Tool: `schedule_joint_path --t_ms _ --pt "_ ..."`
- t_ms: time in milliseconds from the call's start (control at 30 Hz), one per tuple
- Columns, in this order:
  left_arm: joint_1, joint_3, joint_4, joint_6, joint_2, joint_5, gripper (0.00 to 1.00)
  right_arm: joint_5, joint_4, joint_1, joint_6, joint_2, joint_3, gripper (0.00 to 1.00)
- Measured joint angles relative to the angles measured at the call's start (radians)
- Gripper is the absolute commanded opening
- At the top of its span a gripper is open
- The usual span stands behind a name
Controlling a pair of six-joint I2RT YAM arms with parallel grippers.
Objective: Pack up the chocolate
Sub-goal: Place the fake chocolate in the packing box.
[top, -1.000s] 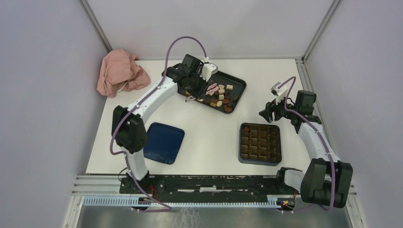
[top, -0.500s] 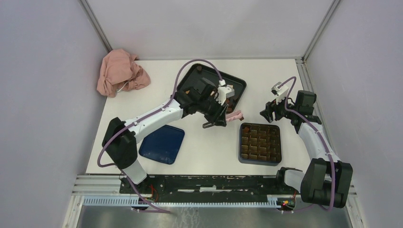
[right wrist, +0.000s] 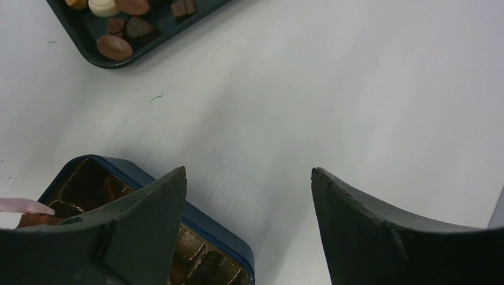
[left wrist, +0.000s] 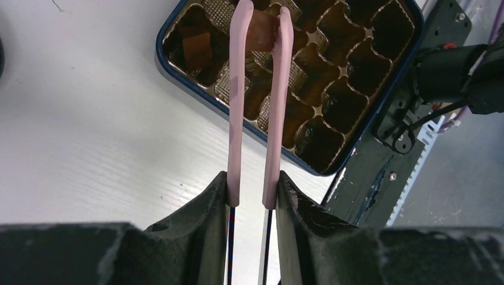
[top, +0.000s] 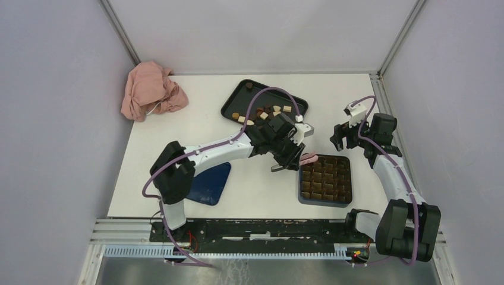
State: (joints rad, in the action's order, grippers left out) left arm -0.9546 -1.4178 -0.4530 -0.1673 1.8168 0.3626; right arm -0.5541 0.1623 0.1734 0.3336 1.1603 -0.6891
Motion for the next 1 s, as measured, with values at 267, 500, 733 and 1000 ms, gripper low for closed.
schedule_joint_path --t_ms 267,500,733,1000 --pt "-0.046 -0.058 0.006 -0.039 0.056 -0.077 0.11 0.048 -0.005 0.0 -0.033 0.0 0.0 0.83" --pt "-0.058 -0.094 0.006 -0.045 0.109 -0.105 0.13 0.051 -0.005 0.0 -0.042 0.0 0.0 0.83" --pt "-0.071 -0.141 0.003 -0.045 0.158 -0.13 0.23 0.051 -0.006 0.0 -0.042 0.0 0.0 0.83" --pt "-0.08 -0.16 -0.023 -0.045 0.174 -0.145 0.29 0.051 -0.006 0.0 -0.042 0.0 0.0 0.83"
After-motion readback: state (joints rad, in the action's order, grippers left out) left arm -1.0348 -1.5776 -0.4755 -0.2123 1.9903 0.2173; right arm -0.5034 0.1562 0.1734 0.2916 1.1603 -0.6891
